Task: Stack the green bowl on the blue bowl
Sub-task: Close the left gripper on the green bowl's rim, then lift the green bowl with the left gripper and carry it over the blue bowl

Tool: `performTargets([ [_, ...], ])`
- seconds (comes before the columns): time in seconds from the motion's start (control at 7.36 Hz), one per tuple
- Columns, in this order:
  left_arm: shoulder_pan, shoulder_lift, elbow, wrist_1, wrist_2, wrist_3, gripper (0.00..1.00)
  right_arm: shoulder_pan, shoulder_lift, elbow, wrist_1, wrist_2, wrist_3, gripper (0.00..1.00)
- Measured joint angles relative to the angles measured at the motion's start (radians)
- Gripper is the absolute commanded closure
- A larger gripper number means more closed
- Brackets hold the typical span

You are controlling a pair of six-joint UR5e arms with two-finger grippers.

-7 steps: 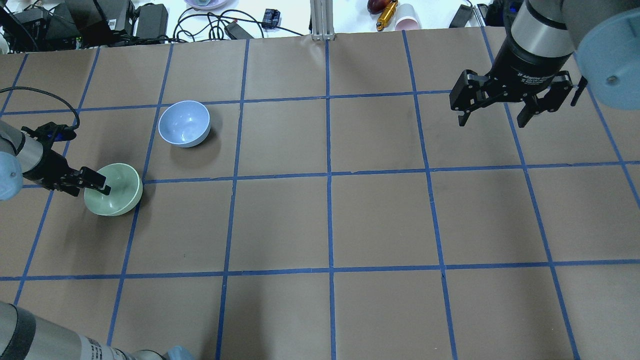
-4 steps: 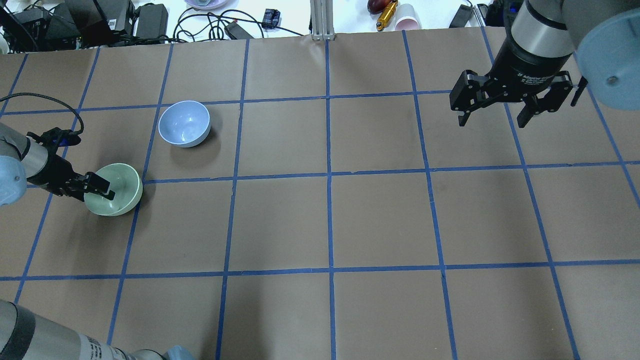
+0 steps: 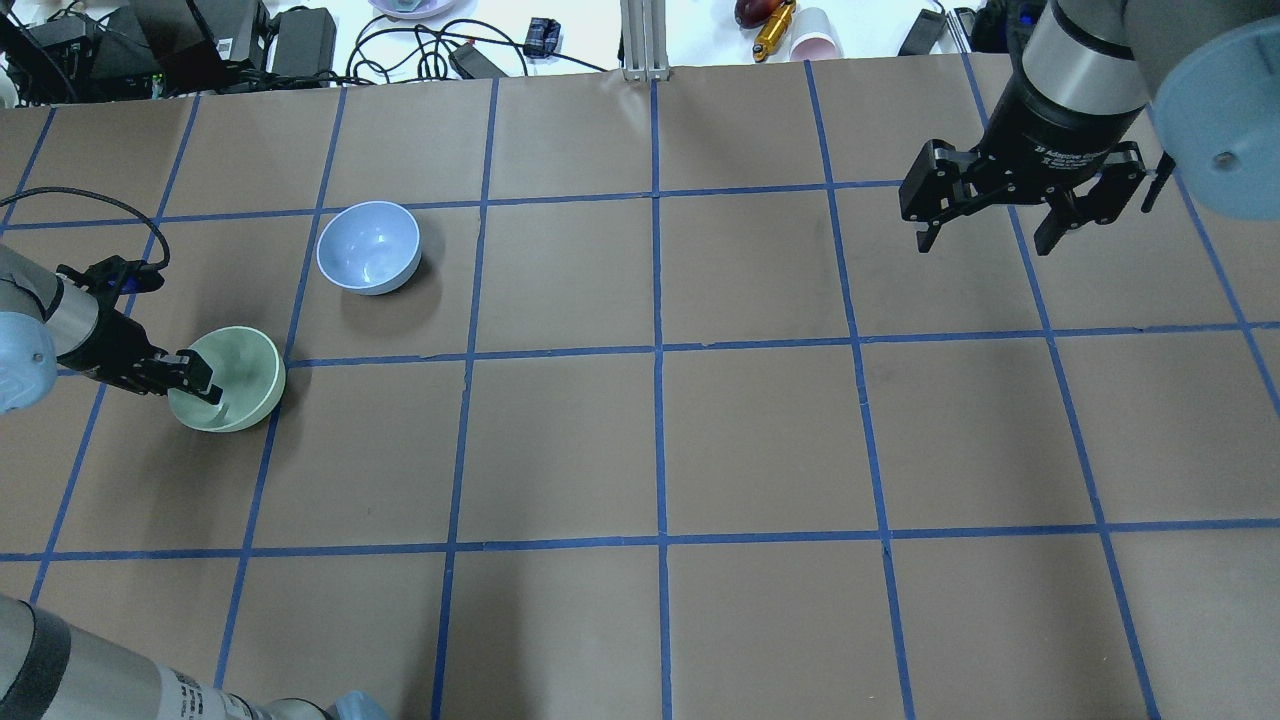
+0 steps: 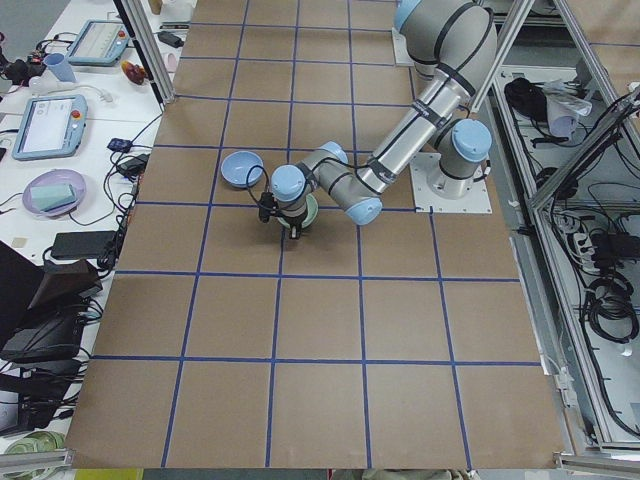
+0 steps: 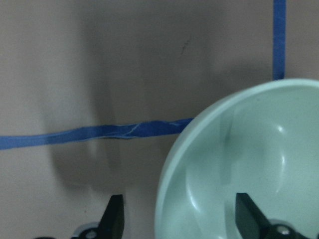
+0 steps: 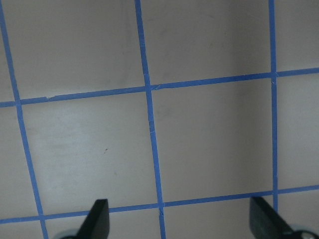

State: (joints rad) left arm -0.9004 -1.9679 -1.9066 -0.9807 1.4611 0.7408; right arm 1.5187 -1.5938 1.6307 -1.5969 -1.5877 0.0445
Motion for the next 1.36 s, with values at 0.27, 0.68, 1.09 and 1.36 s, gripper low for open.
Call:
performTargets([
  [0.27, 0.0, -0.01, 0.002, 0.002, 0.001, 0.0, 0.77, 0.0, 0.0, 0.0, 0.0, 0.0, 0.0, 0.0],
  [0.68, 0.0, -0.009, 0.004, 0.002, 0.0, 0.0, 0.92, 0.0, 0.0, 0.0, 0.0, 0.001, 0.0, 0.0],
  [1.09, 0.003, 0.009, 0.01, -0.005, 0.001, 0.003, 0.97, 0.0, 0.0, 0.0, 0.0, 0.0, 0.0, 0.0],
  [1.36, 0.031, 0.021, 0.03, -0.037, -0.002, 0.005, 0.97, 0.0, 0.0, 0.0, 0.0, 0.0, 0.0, 0.0],
])
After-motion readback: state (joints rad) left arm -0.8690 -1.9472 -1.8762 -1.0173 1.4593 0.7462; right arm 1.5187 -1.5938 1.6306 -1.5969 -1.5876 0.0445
